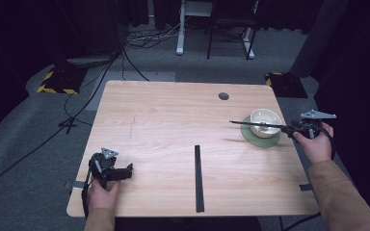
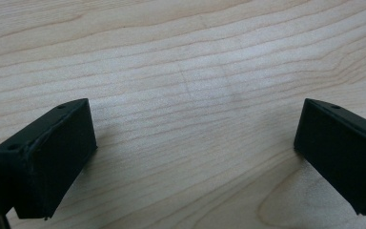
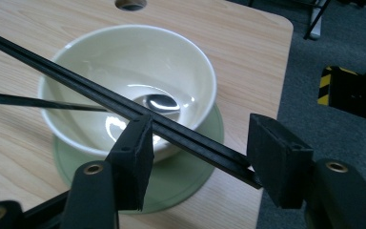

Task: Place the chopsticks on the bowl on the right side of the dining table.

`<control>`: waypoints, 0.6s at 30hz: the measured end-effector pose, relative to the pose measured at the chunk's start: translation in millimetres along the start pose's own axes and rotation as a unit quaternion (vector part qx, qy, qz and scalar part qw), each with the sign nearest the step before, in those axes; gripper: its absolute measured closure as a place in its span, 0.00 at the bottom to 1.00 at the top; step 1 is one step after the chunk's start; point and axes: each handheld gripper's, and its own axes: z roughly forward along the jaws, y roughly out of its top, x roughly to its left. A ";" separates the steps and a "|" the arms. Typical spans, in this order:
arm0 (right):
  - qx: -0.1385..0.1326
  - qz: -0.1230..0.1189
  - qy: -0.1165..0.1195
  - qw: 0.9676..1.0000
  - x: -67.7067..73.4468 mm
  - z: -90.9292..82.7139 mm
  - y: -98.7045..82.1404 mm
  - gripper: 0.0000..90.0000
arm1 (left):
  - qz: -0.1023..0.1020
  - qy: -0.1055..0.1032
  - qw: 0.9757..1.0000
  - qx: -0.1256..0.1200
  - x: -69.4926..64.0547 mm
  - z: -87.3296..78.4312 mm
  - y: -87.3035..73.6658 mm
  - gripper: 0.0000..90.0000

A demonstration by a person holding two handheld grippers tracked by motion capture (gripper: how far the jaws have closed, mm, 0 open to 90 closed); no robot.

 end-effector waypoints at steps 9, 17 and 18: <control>0.007 0.008 -0.027 1.000 -13.7 9.3 -4.2 0.48 | 0.000 0.000 1.000 0.000 -0.1 -0.1 -0.2 0.01; -0.018 0.014 -0.018 1.000 -8.3 -2.1 5.8 0.48 | 0.000 0.000 1.000 0.000 -0.1 -0.1 -0.2 0.01; -0.018 0.014 -0.018 1.000 -8.3 -2.1 5.8 0.48 | 0.000 0.000 1.000 0.000 -0.1 -0.1 -0.2 0.01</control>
